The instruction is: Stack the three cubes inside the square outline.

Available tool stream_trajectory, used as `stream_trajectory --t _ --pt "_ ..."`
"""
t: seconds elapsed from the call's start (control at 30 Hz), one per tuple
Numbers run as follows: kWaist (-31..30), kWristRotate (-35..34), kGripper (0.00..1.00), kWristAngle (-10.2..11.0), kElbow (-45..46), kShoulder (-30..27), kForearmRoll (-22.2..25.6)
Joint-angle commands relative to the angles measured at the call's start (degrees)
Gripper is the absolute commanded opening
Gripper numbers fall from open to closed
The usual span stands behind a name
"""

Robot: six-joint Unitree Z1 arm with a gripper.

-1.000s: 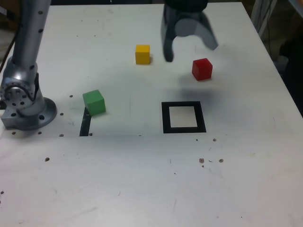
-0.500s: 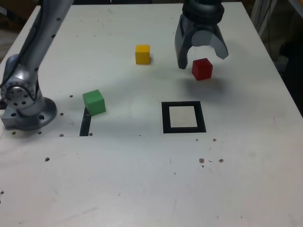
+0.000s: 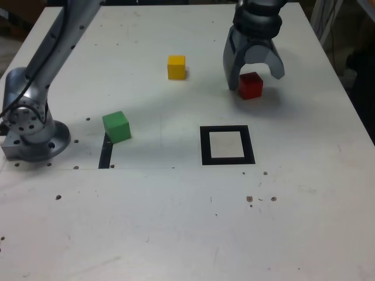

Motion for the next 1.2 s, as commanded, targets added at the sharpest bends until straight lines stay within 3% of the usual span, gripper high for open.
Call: stream_trajectory --t 0.0,0.3,0.53,0.73,0.97,1.17 --pt "0.1 -0.2 0.80 -0.1 0.2 0.4 -0.2" --pt "0.1 -1.4 0.45 -0.2 1.9 0.4 -1.9" --pt "0.1 -1.6 0.41 0.1 4.1 0.5 -5.1" --pt "0.1 -1.8 0.33 0.0 4.5 0.2 -4.7" --pt "-0.8 -1.6 0.31 0.6 2.8 -2.0 -1.1" --pt "-5.9 -1.8 0.30 0.6 1.5 -6.8 4.5"
